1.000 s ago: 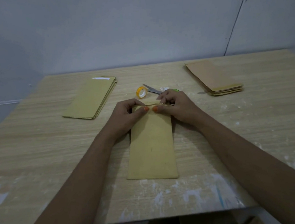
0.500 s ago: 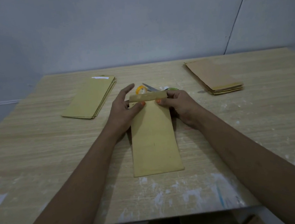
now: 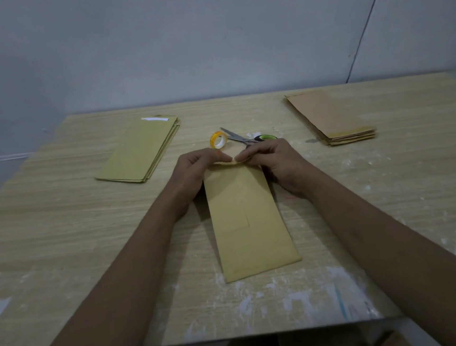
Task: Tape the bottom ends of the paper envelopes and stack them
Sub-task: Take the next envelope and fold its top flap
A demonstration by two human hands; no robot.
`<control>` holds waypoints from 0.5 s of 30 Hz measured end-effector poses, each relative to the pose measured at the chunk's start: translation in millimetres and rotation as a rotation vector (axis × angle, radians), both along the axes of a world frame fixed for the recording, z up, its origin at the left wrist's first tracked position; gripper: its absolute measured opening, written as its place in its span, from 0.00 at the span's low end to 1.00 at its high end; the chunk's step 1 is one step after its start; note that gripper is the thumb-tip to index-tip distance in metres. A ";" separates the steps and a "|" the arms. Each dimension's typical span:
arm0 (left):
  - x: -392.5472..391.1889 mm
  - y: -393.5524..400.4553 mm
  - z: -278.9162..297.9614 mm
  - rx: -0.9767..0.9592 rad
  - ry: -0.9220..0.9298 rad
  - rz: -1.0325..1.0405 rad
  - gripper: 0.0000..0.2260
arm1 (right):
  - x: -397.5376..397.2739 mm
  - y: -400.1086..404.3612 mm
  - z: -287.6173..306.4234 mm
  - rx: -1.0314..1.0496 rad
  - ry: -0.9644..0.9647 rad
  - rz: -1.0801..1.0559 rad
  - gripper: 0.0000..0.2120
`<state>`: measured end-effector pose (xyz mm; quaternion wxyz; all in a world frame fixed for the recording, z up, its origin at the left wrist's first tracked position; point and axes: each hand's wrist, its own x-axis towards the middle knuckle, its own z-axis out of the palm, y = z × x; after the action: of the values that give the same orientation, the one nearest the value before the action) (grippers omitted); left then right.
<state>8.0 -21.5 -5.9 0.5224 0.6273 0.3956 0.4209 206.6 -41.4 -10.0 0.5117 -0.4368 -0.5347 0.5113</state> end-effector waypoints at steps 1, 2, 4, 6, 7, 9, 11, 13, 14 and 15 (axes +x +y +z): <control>0.4 0.3 0.1 -0.017 0.002 0.022 0.12 | -1.4 -1.2 0.0 0.012 -0.029 -0.010 0.15; 0.5 -0.3 0.2 -0.027 0.008 0.033 0.12 | -2.3 -1.8 -0.9 0.024 -0.066 -0.018 0.13; 0.7 -2.3 -1.7 -0.007 0.042 0.014 0.10 | -3.5 -2.2 -2.9 0.038 -0.138 -0.032 0.12; 0.6 -2.8 -3.4 0.012 0.072 -0.003 0.05 | -3.8 -3.4 -2.2 0.013 -0.136 -0.042 0.12; 0.3 -2.4 -3.6 0.014 0.076 -0.003 0.04 | -3.6 -3.8 -1.5 0.006 -0.123 -0.050 0.10; -0.2 -0.6 -3.8 0.009 0.067 -0.005 0.05 | -2.9 -3.8 -0.9 0.028 -0.142 -0.065 0.06; -1.0 0.3 -3.5 -0.011 0.060 -0.014 0.07 | -2.7 -3.3 -2.6 0.038 -0.180 -0.039 0.08; -1.3 0.5 -4.0 -0.024 0.056 -0.013 0.07 | -2.4 -2.1 -3.9 0.007 -0.190 -0.008 0.11; -1.7 1.2 -4.1 -0.026 0.054 -0.008 0.06 | -2.2 -1.2 -4.3 -0.008 -0.181 -0.002 0.11; -2.0 2.1 -4.5 -0.028 0.049 -0.006 0.06 | -2.3 -0.4 -4.7 -0.015 -0.168 0.000 0.10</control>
<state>6.0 -19.3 -10.3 0.5225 0.6314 0.4120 0.3982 204.3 -41.8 -14.6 0.4616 -0.4819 -0.5720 0.4770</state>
